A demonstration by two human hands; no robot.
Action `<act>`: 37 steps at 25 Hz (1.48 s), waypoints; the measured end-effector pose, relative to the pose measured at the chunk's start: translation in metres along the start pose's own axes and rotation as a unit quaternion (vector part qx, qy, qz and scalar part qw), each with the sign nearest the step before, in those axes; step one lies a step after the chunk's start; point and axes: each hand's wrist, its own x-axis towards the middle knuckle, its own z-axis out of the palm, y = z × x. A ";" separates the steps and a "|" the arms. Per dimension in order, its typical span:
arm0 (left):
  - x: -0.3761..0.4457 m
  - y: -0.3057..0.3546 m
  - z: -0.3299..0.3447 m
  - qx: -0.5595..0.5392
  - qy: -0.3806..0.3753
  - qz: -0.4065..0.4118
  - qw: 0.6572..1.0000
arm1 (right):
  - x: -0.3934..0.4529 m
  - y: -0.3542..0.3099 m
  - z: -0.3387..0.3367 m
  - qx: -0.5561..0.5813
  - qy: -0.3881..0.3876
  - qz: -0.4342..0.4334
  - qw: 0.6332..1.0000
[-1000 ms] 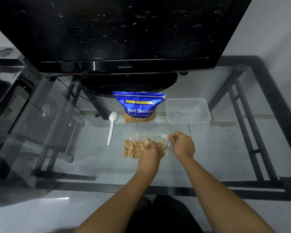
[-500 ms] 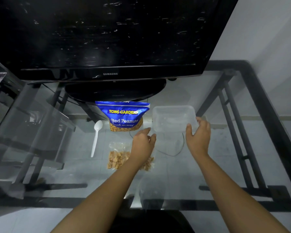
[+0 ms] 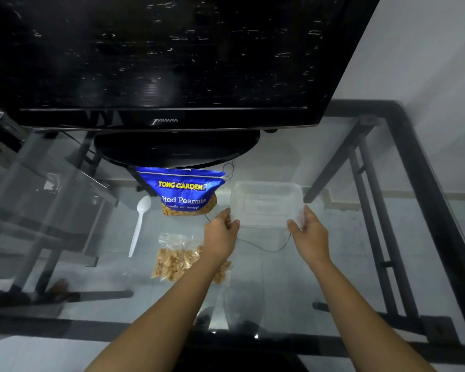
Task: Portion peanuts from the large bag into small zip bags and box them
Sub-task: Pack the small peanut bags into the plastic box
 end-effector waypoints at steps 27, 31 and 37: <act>0.025 0.021 0.006 0.069 0.059 -0.009 0.996 | 0.023 0.031 -0.097 0.334 0.164 0.125 0.919; 0.028 0.017 0.010 0.074 0.072 -0.006 0.995 | 0.030 0.056 -0.087 0.139 0.146 0.114 0.973; 0.028 0.013 0.007 0.067 0.088 0.022 0.994 | 0.028 0.060 -0.077 -0.126 0.165 0.073 0.976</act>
